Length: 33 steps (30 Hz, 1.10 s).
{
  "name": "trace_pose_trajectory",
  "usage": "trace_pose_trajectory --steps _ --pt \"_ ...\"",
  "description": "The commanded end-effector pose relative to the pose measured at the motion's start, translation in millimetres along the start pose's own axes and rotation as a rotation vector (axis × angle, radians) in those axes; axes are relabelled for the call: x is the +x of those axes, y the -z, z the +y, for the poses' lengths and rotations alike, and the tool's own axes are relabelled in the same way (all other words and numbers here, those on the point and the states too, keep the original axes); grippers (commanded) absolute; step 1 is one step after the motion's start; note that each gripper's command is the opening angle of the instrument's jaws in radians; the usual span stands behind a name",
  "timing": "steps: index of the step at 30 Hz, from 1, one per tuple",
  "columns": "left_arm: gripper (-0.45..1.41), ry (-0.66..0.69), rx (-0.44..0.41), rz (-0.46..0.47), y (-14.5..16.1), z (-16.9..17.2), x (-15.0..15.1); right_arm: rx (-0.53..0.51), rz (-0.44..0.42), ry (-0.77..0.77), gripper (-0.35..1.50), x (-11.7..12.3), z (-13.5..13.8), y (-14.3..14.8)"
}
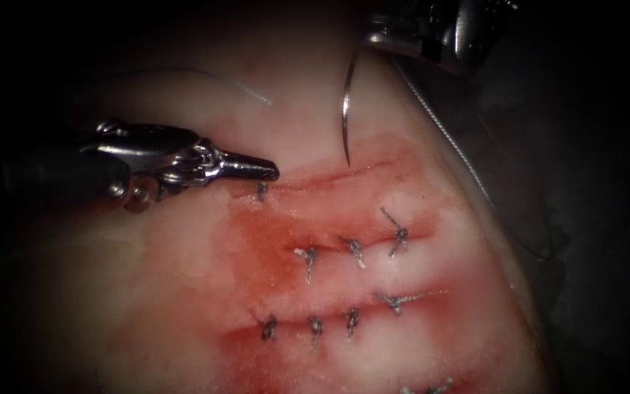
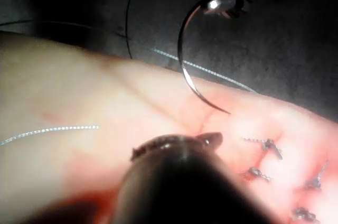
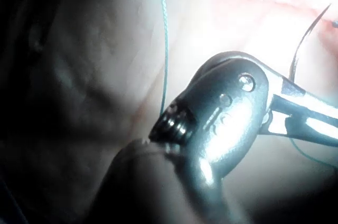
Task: Wound Closure
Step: Insert the needle into the skin of the top half of the wound
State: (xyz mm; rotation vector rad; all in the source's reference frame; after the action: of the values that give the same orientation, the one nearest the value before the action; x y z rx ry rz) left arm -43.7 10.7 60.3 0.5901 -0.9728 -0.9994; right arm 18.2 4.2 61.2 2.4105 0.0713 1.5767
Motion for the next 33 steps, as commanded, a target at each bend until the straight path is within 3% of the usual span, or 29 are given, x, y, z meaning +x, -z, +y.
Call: trace_pose_trajectory --steps 1,8,13,20,26,33 --pt "-0.45 -0.035 -0.026 0.019 -1.2 -0.1 -0.3 -0.028 -0.004 0.037 -0.35 0.9 -0.7 -0.7" --pt "-0.45 -0.187 -0.329 0.028 -5.2 -2.3 2.4 0.009 0.026 0.168 -0.35 1.2 -0.9 -2.2" --pt "-0.45 -0.274 -0.435 0.007 -7.7 -0.5 3.7 0.023 0.035 0.184 -0.35 1.3 -0.3 -3.8" --pt "-0.45 -0.339 -0.538 -0.003 -8.4 -0.4 4.8 0.024 0.038 0.188 -0.35 1.7 0.1 -4.6" --pt "-0.45 -0.367 -0.558 0.027 -8.8 -0.7 5.8 0.009 0.045 0.215 -0.35 2.2 0.5 -6.0" --pt "-0.45 -0.39 -0.59 0.091 -9.0 -1.2 6.8 -0.117 0.17 0.381 -0.35 2.5 1.2 -6.9"
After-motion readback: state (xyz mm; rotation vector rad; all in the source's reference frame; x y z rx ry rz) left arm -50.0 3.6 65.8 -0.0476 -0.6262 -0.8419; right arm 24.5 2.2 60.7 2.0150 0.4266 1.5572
